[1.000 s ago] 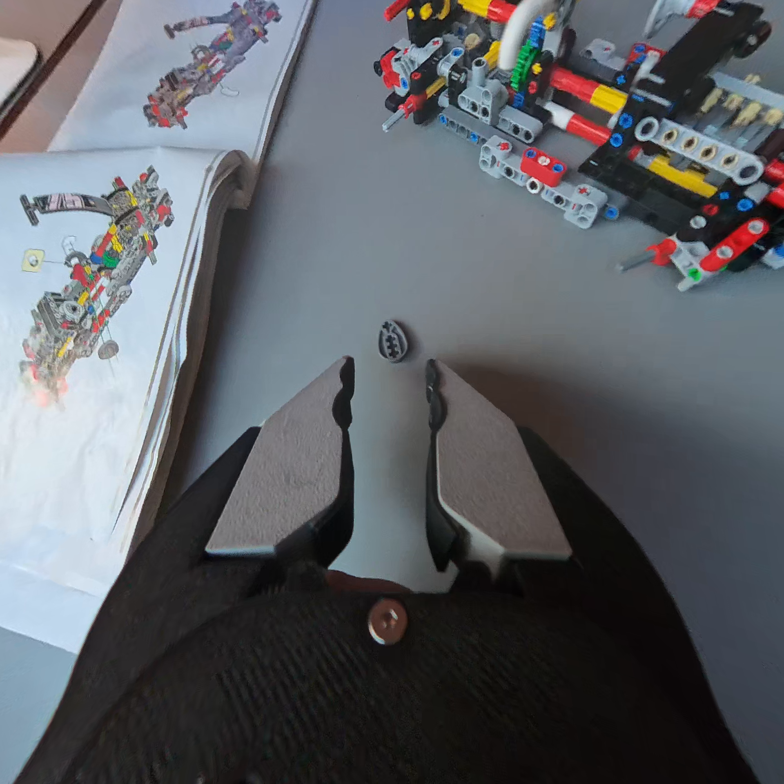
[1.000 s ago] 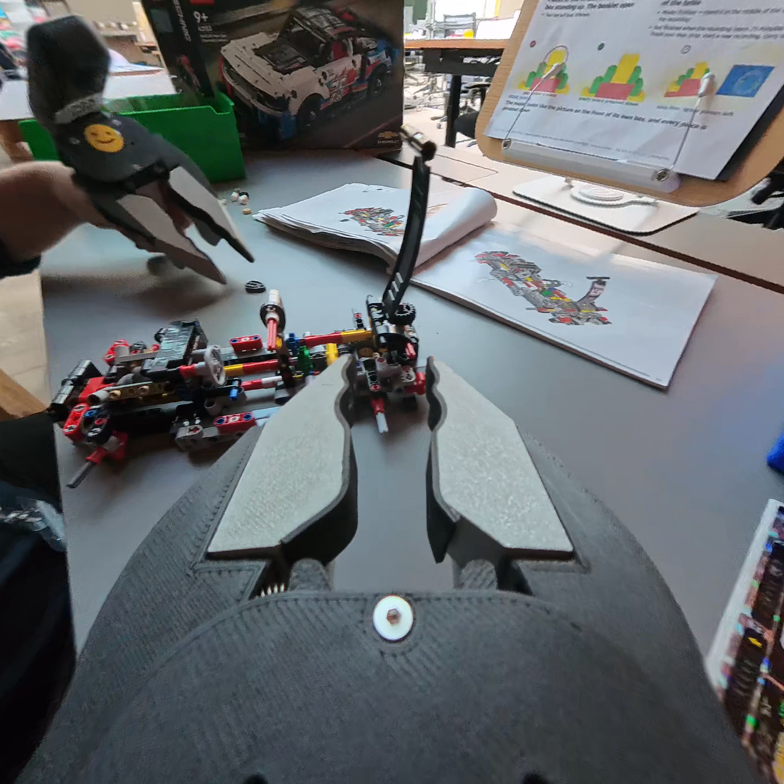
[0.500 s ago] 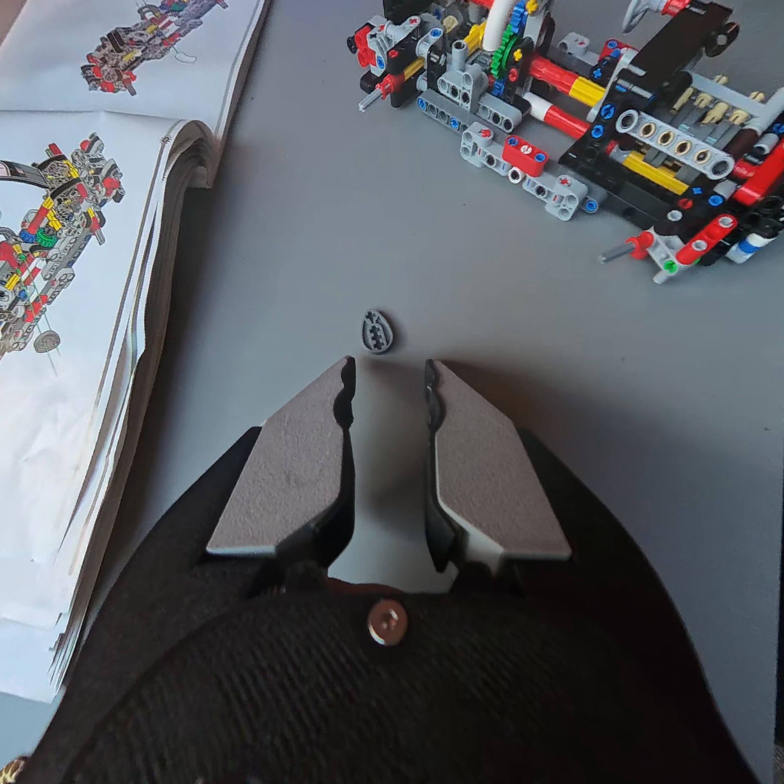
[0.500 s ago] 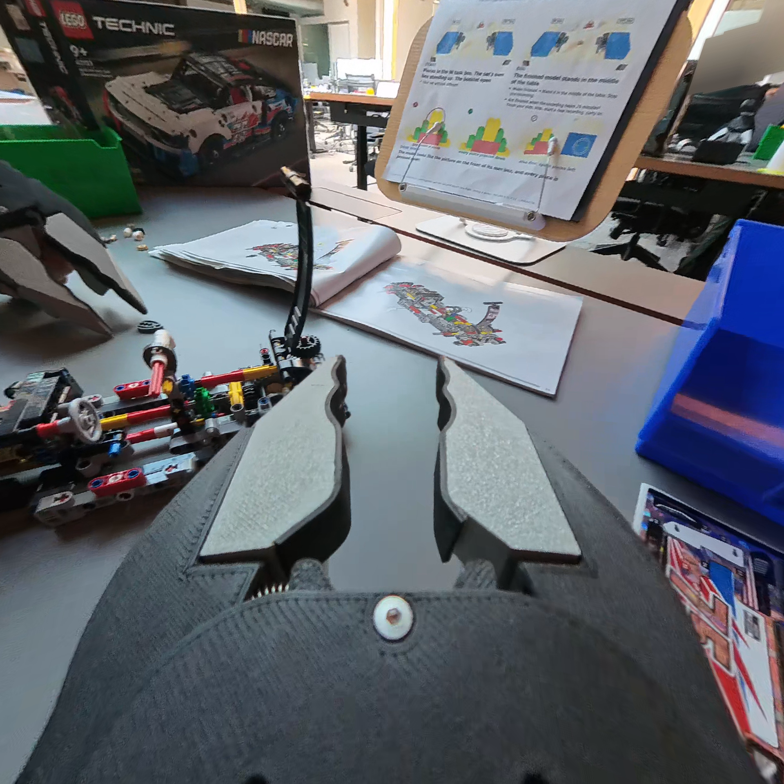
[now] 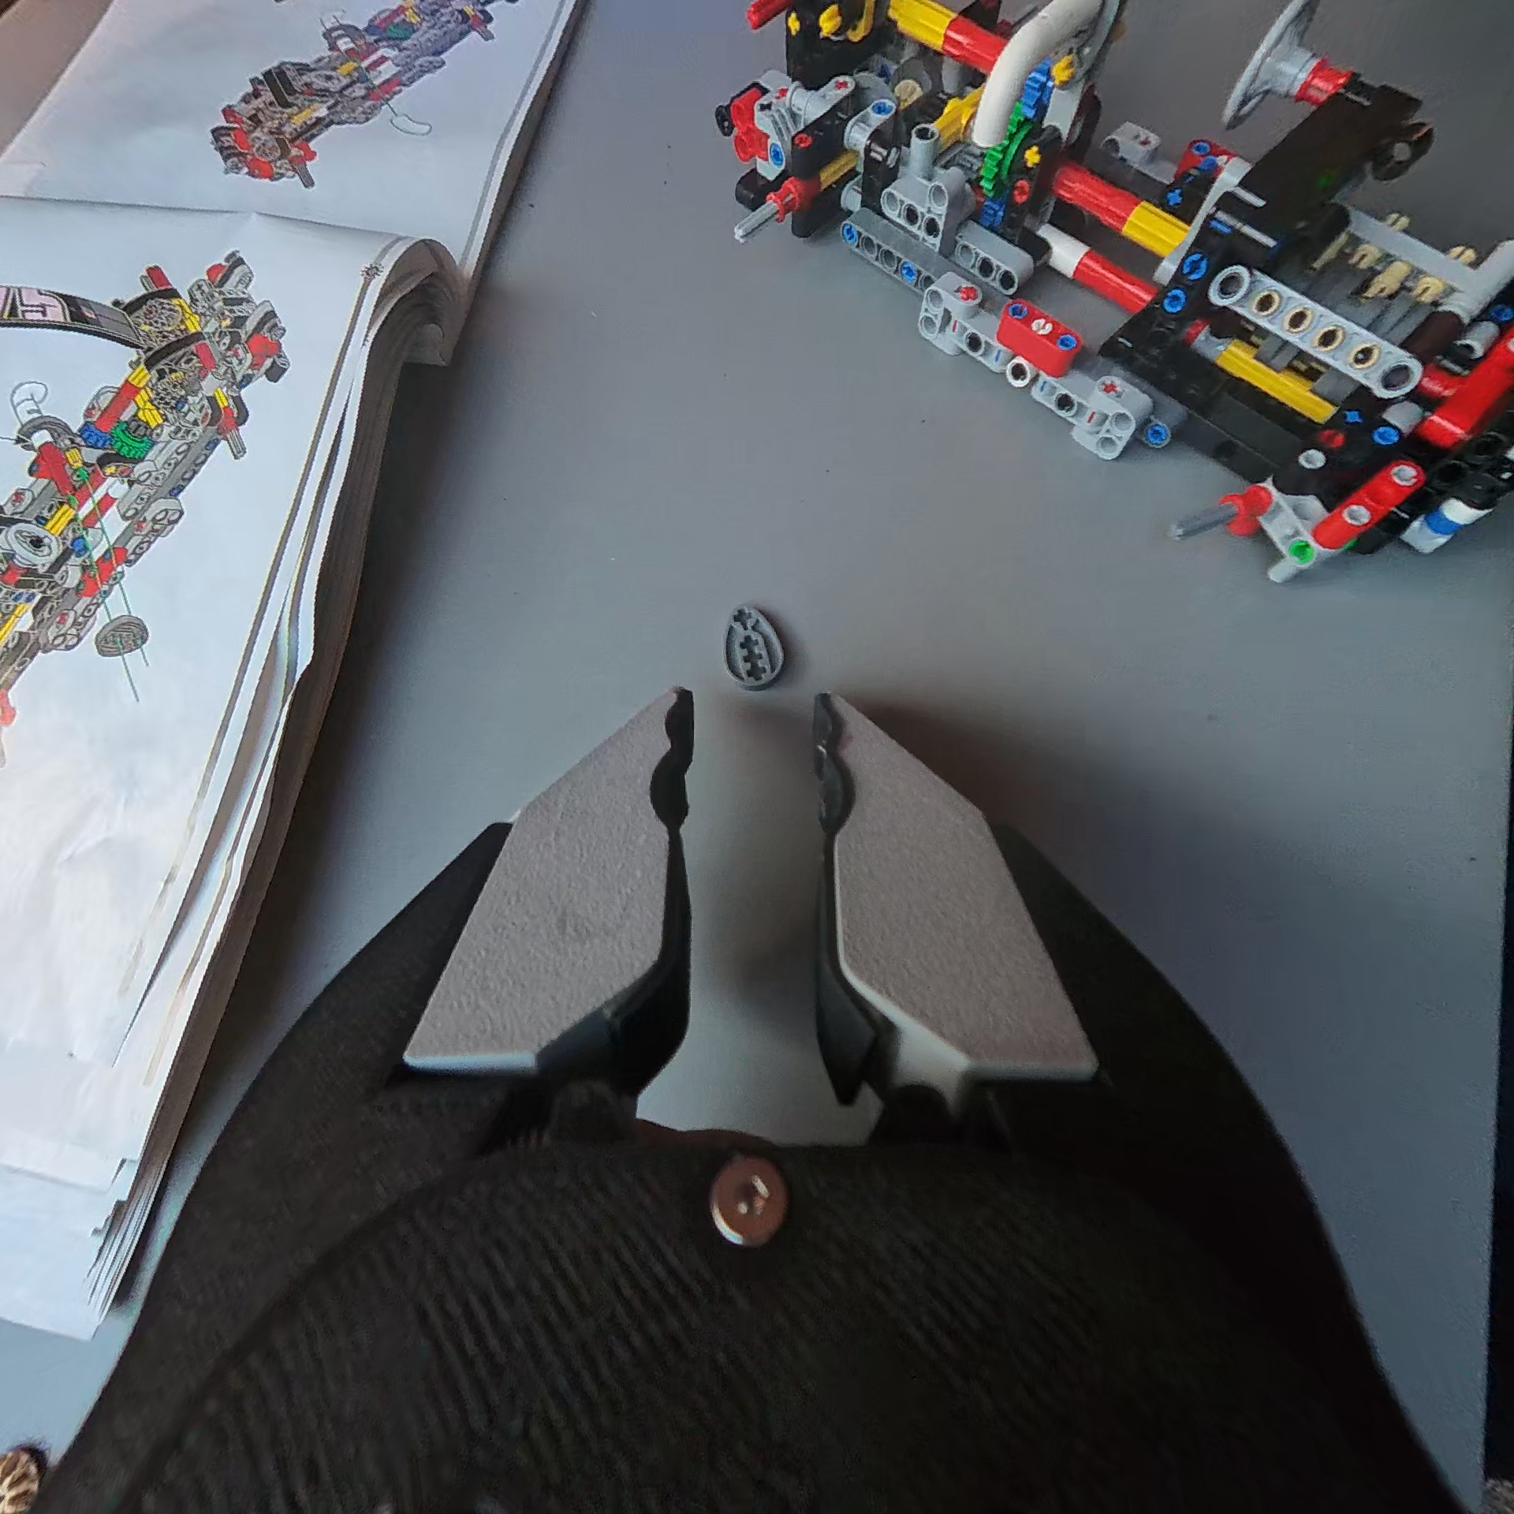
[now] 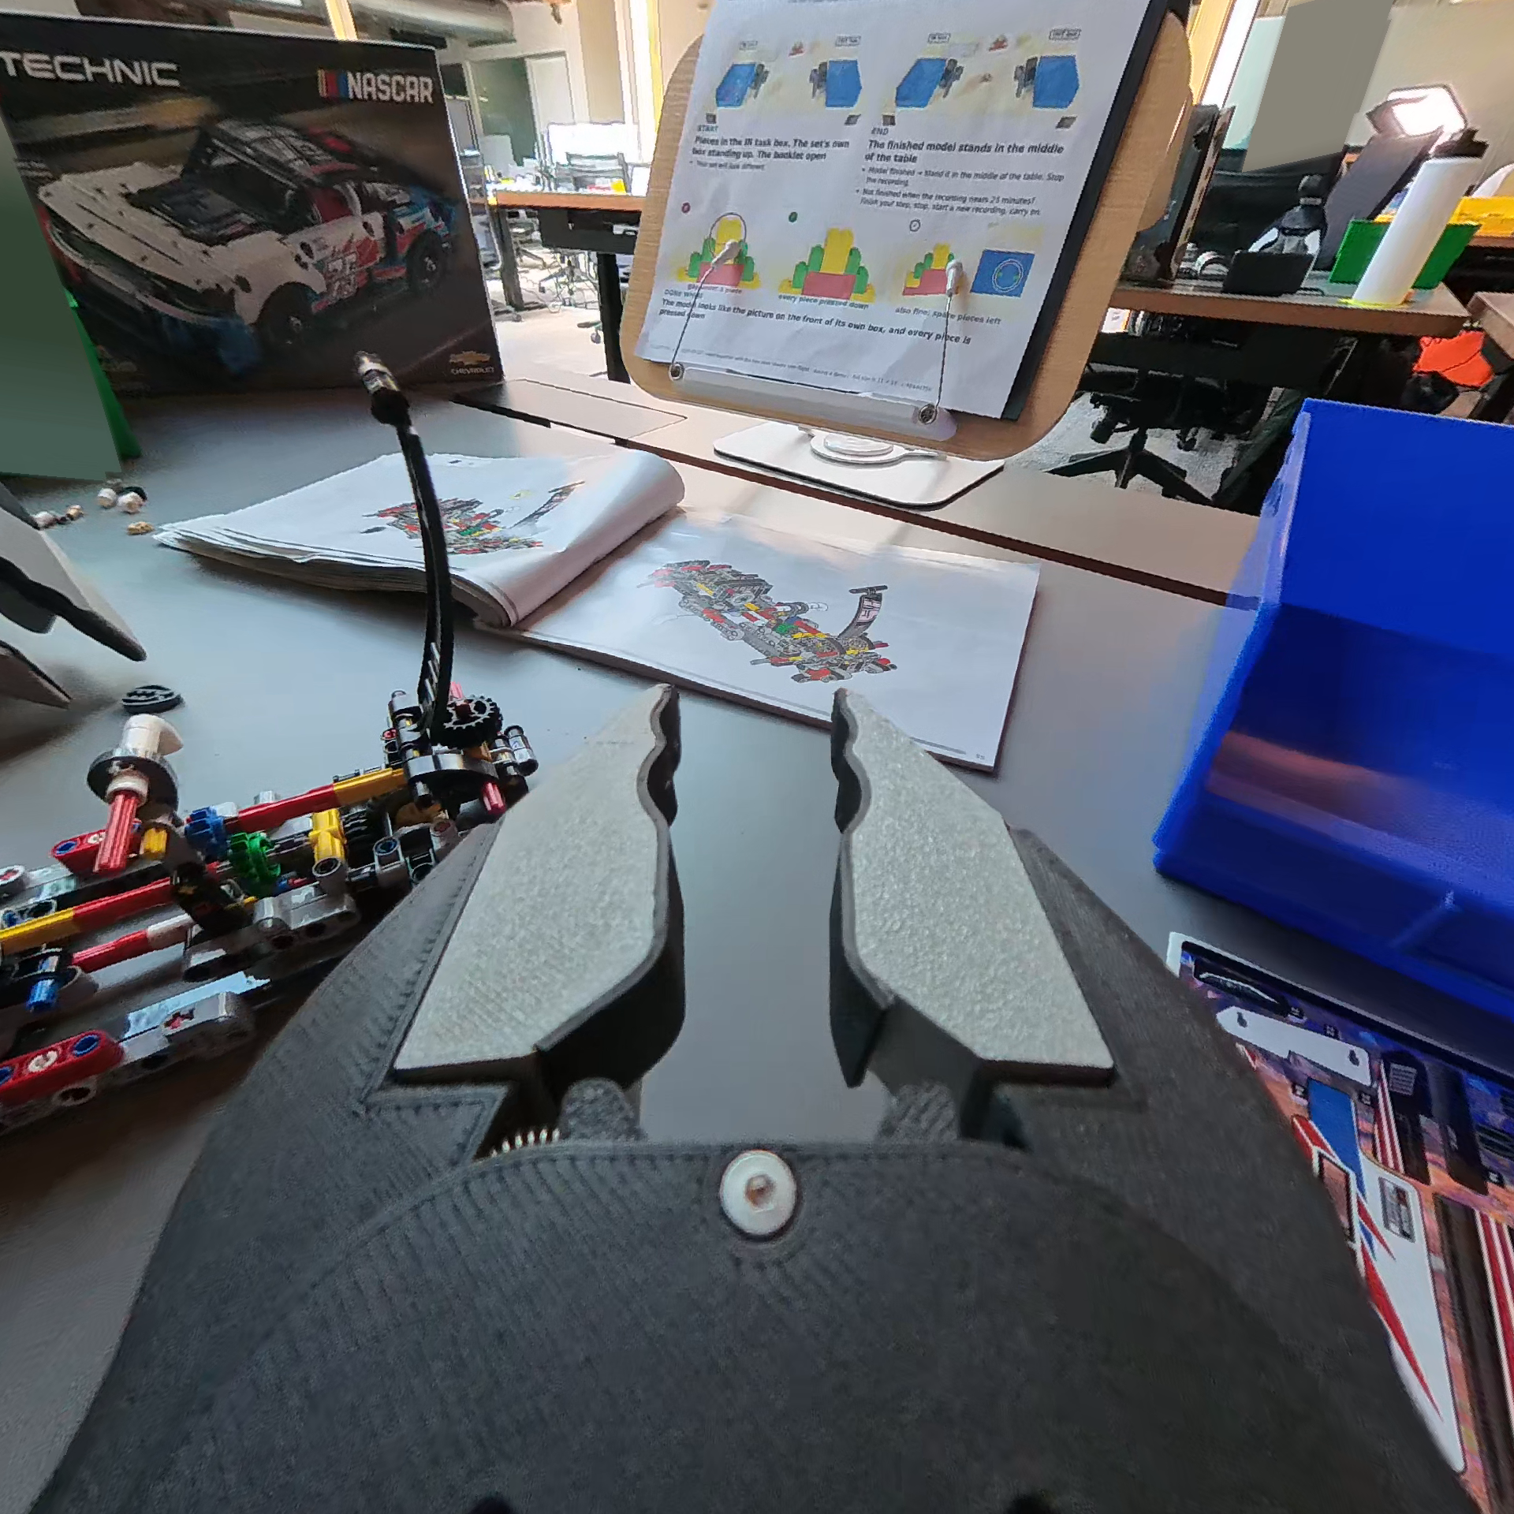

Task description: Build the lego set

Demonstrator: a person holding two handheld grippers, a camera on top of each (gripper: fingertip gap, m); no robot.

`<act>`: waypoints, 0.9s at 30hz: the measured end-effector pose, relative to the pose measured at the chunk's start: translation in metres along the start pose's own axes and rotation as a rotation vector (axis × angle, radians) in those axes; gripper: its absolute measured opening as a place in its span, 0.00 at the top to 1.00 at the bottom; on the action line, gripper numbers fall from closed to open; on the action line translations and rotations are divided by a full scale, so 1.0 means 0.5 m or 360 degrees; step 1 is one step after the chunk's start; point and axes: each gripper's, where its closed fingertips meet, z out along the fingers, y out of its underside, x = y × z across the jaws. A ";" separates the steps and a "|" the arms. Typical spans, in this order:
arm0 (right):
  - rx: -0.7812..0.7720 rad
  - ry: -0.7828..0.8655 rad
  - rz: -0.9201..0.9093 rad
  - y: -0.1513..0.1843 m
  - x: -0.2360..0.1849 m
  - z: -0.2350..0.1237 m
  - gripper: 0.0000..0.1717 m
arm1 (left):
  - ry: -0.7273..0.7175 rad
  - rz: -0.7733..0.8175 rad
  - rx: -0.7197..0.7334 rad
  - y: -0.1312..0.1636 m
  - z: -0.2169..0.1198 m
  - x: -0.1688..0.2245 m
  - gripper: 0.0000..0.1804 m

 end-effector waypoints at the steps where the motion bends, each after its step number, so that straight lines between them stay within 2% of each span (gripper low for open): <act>1: -0.0009 0.0004 0.0002 0.001 0.001 0.002 0.81 | 0.0003 -0.0008 0.0007 -0.001 -0.001 -0.001 0.86; 27: 0.0152 -0.0035 0.0020 -0.027 -0.007 -0.009 0.82 | -0.0127 0.0031 -0.0011 0.001 0.000 -0.015 0.84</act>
